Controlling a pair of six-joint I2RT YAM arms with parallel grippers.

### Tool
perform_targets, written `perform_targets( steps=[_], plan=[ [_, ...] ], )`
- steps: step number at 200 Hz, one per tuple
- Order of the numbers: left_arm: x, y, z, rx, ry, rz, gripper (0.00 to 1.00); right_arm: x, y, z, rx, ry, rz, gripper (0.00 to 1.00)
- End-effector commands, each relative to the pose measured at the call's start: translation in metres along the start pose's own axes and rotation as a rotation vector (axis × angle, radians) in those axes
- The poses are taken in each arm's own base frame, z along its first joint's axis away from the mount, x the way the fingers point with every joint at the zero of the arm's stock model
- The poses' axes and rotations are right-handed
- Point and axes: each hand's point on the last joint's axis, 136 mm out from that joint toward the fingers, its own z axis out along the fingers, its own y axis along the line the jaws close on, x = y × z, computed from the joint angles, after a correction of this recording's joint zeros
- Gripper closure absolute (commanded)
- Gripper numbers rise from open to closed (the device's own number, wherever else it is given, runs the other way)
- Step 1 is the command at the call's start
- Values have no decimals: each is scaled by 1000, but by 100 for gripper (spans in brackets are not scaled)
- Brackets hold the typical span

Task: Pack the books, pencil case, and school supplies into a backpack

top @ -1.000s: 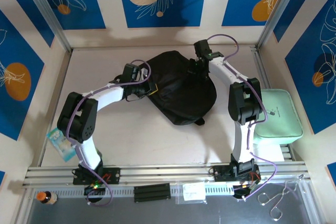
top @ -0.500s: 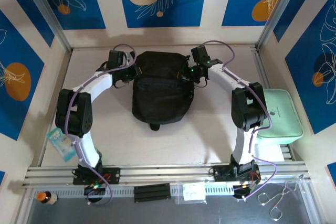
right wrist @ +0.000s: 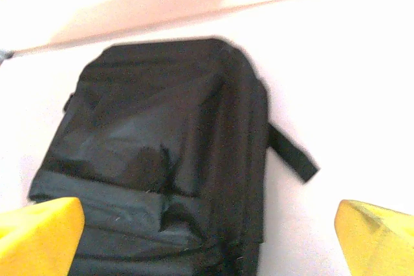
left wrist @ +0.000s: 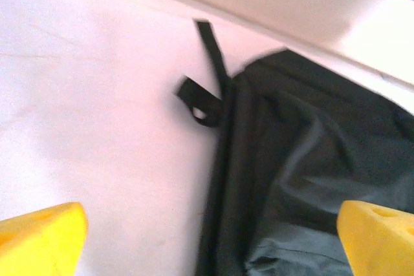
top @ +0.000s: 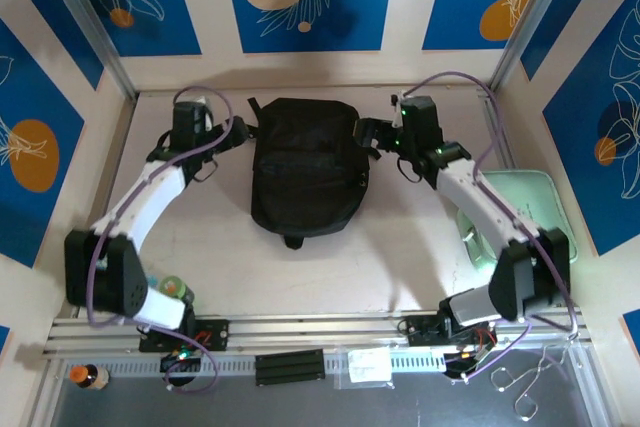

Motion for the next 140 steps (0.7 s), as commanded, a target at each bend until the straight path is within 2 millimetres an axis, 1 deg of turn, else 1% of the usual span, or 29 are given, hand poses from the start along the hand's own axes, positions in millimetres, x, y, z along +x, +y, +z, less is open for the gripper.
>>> perform_targets(
  steps=[1, 8, 15, 31, 38, 49, 57, 70, 81, 101, 115, 124, 140],
  plan=[
    [-5, 55, -20, -232, -150, 75, 0, -2, -34, -9, 159, -117, -76, 1],
    [-3, 67, -27, -273, -182, 88, 0, 4, -40, -12, 178, -133, -88, 1],
    [0, 78, -32, -313, -209, 104, 0, 11, -52, -13, 217, -144, -90, 1],
    [9, 106, -47, -428, -254, 126, 0, 29, -82, -16, 324, -150, -96, 1],
    [13, 120, -54, -489, -280, 127, 0, 35, -98, -20, 394, -172, -97, 1],
    [19, 139, -64, -550, -323, 113, 0, 44, -114, -27, 460, -198, -115, 1],
    [25, 149, -69, -571, -346, 99, 0, 54, -125, -33, 490, -201, -105, 1],
    [33, 161, -75, -587, -386, 91, 0, 63, -142, -42, 518, -206, -63, 1],
    [39, 166, -76, -588, -414, 108, 0, 72, -155, -44, 520, -199, -28, 1],
    [50, 172, -70, -581, -411, 164, 0, 84, -166, -39, 507, -185, -27, 1],
    [55, 171, -61, -565, -388, 218, 1, 92, -169, -30, 492, -173, -48, 1],
    [58, 169, -54, -546, -373, 247, 1, 95, -168, -22, 463, -175, -73, 1],
    [59, 159, -38, -464, -364, 295, 1, 98, -164, -10, 413, -186, -114, 1]
  ],
)
